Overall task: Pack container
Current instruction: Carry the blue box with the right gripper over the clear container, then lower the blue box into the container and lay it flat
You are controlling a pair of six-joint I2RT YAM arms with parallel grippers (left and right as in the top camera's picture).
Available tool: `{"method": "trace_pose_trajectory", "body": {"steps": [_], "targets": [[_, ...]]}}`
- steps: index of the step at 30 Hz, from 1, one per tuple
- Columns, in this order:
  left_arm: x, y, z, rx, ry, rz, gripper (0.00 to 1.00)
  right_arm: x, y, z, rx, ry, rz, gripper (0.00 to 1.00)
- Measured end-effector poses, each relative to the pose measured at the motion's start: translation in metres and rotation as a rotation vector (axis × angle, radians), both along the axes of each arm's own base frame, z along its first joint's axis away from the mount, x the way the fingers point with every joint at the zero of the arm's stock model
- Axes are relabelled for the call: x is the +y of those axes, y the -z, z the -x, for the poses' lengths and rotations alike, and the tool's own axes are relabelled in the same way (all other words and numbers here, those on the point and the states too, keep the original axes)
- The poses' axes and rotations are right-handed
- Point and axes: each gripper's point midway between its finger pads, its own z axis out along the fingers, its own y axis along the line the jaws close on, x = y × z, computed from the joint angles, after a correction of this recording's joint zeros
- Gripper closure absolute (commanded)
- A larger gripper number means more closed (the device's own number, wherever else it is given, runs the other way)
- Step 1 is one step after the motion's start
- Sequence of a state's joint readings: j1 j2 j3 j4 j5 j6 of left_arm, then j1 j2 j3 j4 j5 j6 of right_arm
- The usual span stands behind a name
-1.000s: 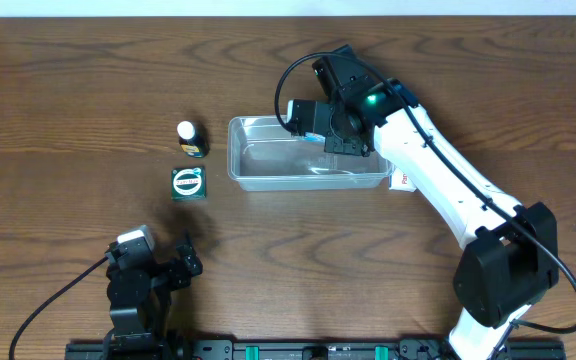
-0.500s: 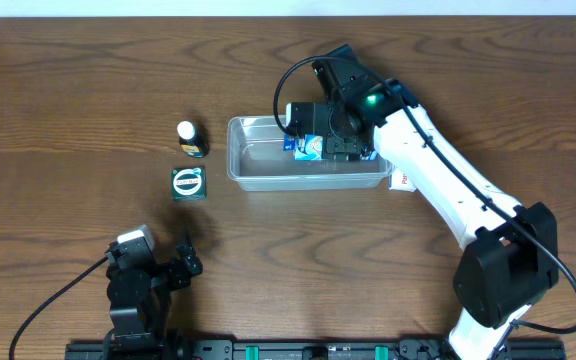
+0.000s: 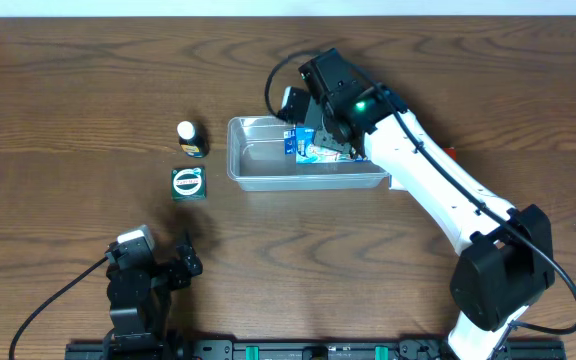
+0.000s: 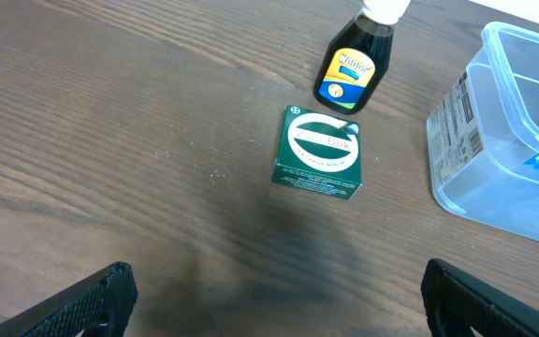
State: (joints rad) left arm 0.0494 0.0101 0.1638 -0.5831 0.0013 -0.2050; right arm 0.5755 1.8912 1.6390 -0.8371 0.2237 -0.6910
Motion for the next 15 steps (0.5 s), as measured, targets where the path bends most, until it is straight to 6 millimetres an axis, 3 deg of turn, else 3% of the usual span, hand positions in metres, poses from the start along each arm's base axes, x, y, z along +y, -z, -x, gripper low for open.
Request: {"method": "trace_pose_trajectory", "body": {"steps": [5,15], "targets": [[0.0,0.0,0.0,0.0,0.0,0.0,0.02,0.0024,-0.001,-0.0049,0.027,0.183,-0.167,0.99],[0.0,0.0,0.0,0.0,0.0,0.0,0.02,0.0067,0.0023,-0.0037,0.107,0.465,-0.38,0.99]]}}
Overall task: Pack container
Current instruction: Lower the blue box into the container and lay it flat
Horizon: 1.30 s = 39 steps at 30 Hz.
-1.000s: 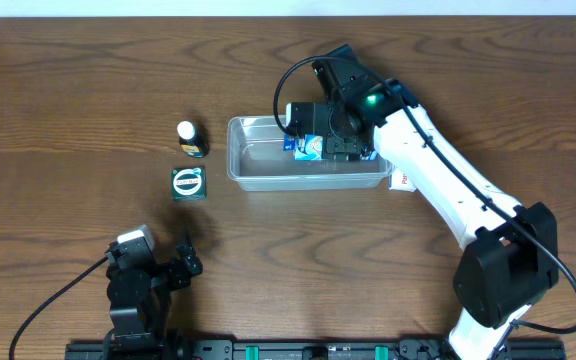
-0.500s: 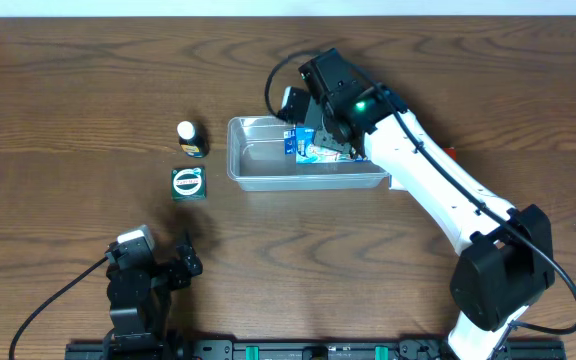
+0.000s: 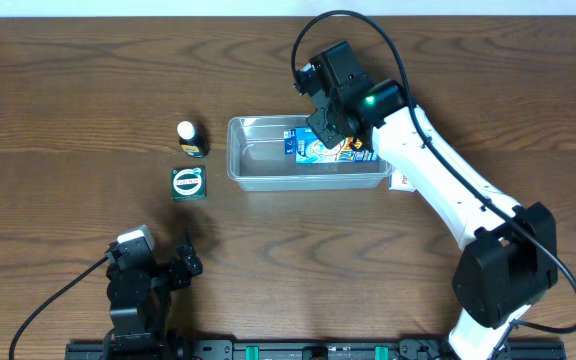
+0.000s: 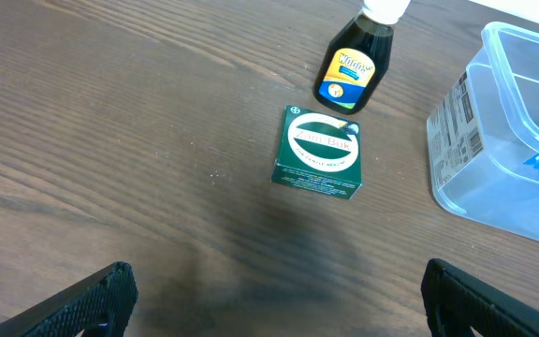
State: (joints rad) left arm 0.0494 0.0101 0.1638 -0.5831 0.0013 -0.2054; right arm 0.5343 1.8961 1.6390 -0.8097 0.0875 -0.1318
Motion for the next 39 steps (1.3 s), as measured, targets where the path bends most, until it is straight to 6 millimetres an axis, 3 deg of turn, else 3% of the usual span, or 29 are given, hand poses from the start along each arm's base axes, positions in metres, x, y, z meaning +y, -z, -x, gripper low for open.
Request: {"method": "trace_pose_trajectory", "body": {"steps": [12,20,24,29,39], "targets": [[0.0,0.0,0.0,0.0,0.0,0.0,0.02,-0.003,0.041,0.009,0.134,0.129,-0.004,0.99],[0.0,0.0,0.0,0.0,0.0,0.0,0.02,-0.01,0.056,0.035,0.24,0.145,0.058,0.99],[0.0,0.0,0.0,0.0,0.0,0.0,0.02,0.006,0.05,0.039,0.202,0.107,0.059,0.99],[0.0,0.0,0.0,0.0,0.0,0.0,0.02,0.018,0.024,0.028,0.095,0.121,0.009,0.99],[0.0,0.0,0.0,0.0,0.0,0.0,0.02,-0.015,0.005,-0.016,-0.003,0.293,-0.087,0.99]]}}
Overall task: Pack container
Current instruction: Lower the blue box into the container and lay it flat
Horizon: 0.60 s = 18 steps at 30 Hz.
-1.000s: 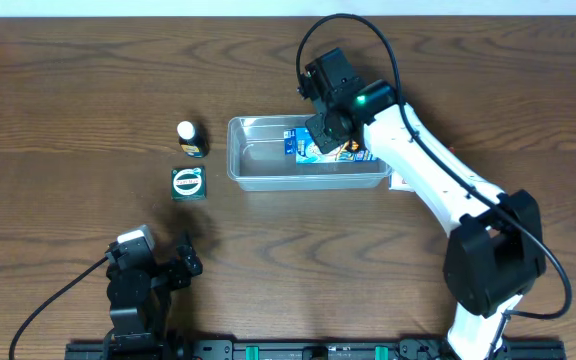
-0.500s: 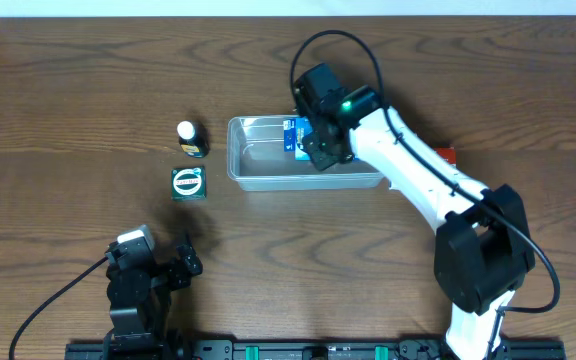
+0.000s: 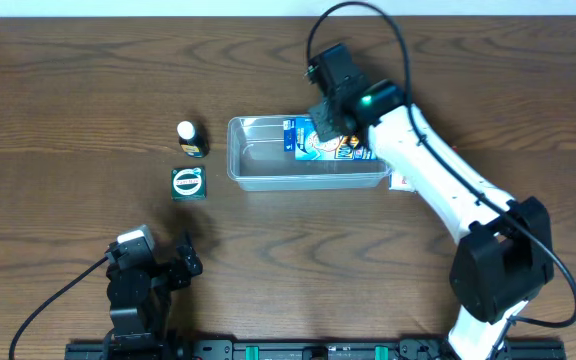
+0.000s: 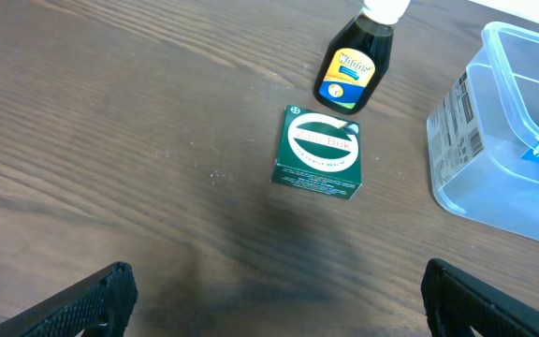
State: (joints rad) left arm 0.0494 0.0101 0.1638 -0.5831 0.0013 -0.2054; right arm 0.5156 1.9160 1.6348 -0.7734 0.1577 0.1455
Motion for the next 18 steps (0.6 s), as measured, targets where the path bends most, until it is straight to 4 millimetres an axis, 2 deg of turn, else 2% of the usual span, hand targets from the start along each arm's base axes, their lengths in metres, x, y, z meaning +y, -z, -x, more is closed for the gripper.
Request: {"method": "trace_pose_trajectory", "body": {"steps": [3,9,13,18], "targets": [[0.0,0.0,0.0,0.0,0.0,0.0,0.02,-0.006,0.001,-0.008,-0.01,0.027,-0.011,0.99],[0.0,0.0,0.0,0.0,0.0,0.0,0.02,-0.001,0.018,-0.019,-0.013,0.032,-0.016,0.99],[0.0,0.0,0.0,0.0,0.0,0.0,0.02,0.0,0.033,-0.02,0.012,0.041,-0.008,0.99],[0.0,0.0,0.0,0.0,0.0,0.0,0.02,-0.002,0.036,-0.015,0.037,0.043,-0.002,0.99]]}}
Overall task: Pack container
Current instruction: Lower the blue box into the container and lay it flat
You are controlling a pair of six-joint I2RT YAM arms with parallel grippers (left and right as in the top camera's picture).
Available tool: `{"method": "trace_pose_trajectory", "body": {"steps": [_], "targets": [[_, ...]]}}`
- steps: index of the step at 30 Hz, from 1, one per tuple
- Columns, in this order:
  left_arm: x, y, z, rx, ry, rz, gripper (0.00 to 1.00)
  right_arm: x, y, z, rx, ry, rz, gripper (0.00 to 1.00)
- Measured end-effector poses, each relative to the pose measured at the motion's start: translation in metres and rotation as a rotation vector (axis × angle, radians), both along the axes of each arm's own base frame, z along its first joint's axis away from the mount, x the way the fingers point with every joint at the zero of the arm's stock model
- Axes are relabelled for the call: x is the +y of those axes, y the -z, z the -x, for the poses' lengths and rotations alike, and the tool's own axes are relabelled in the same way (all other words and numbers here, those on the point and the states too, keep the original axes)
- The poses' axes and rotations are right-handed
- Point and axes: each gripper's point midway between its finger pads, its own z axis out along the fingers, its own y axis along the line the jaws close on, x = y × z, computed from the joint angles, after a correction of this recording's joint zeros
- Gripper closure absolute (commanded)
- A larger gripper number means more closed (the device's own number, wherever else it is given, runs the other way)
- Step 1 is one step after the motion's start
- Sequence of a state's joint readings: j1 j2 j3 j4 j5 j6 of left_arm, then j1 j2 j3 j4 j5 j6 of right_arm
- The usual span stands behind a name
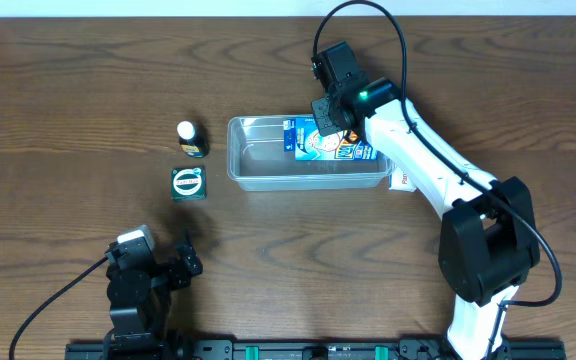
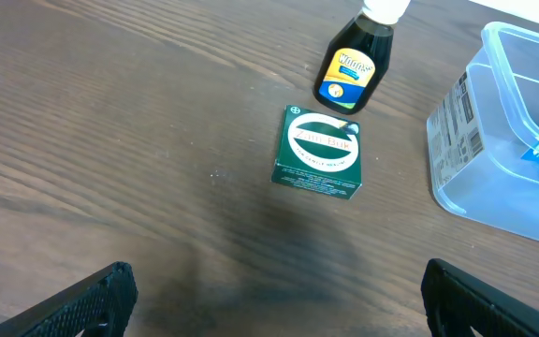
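Observation:
The clear container [image 1: 258, 172] lies mid-table, and its near corner shows in the left wrist view [image 2: 494, 159]. A blue packet [image 1: 318, 145] lies inside it toward the back wall. My right gripper [image 1: 329, 116] is over the container's back rim, right at the packet's far edge; its jaws are hidden by the wrist. A green box [image 1: 188, 183] [image 2: 318, 153] and a small dark bottle [image 1: 190, 138] [image 2: 352, 70] sit left of the container. My left gripper [image 1: 158, 268] [image 2: 274, 300] rests open at the front left, holding nothing.
A small white and red item [image 1: 400, 180] lies by the container's right end, partly under my right arm. The right arm's cable loops above the back of the table. A dark rail runs along the front edge.
The right gripper and forearm have shifted slightly toward the back of the table. The blue packet, green box, bottle and left arm are where they were.
My right gripper was first low inside the container over the blue packet. Then it stood higher, with the packet lying in the container. Later the packet sat nearer the back wall with the gripper at the back rim, where it remains. The left arm stayed still.

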State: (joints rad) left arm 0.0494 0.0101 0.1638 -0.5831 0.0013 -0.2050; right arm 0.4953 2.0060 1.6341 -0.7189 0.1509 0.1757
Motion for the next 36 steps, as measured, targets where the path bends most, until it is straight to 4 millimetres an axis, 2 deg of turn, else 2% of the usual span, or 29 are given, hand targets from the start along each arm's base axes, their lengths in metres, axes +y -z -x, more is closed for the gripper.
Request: {"method": "trace_pose_trajectory", "body": {"steps": [6,13,16,23,25,28,31,36], "targets": [[0.0,0.0,0.0,0.0,0.0,0.0,0.02,-0.001,0.01,0.021,0.091,-0.022,0.017,0.99],[0.0,0.0,0.0,0.0,0.0,0.0,0.02,0.019,0.01,0.041,0.12,-0.079,0.027,0.99],[0.0,0.0,0.0,0.0,0.0,0.0,0.02,0.026,0.001,0.044,0.095,-0.095,0.026,0.99],[0.0,0.0,0.0,0.0,0.0,0.0,0.02,0.035,-0.042,0.055,0.014,-0.124,0.005,0.99],[0.0,0.0,0.0,0.0,0.0,0.0,0.02,0.035,-0.045,0.057,0.009,-0.125,0.004,0.99],[0.0,0.0,0.0,0.0,0.0,0.0,0.02,0.035,-0.048,0.052,-0.014,-0.119,0.002,0.99],[0.0,0.0,0.0,0.0,0.0,0.0,0.02,0.037,-0.056,0.037,-0.076,-0.1,-0.024,0.99],[0.0,0.0,0.0,0.0,0.0,0.0,0.02,0.02,-0.064,0.01,-0.133,-0.034,-0.057,0.99]]}}
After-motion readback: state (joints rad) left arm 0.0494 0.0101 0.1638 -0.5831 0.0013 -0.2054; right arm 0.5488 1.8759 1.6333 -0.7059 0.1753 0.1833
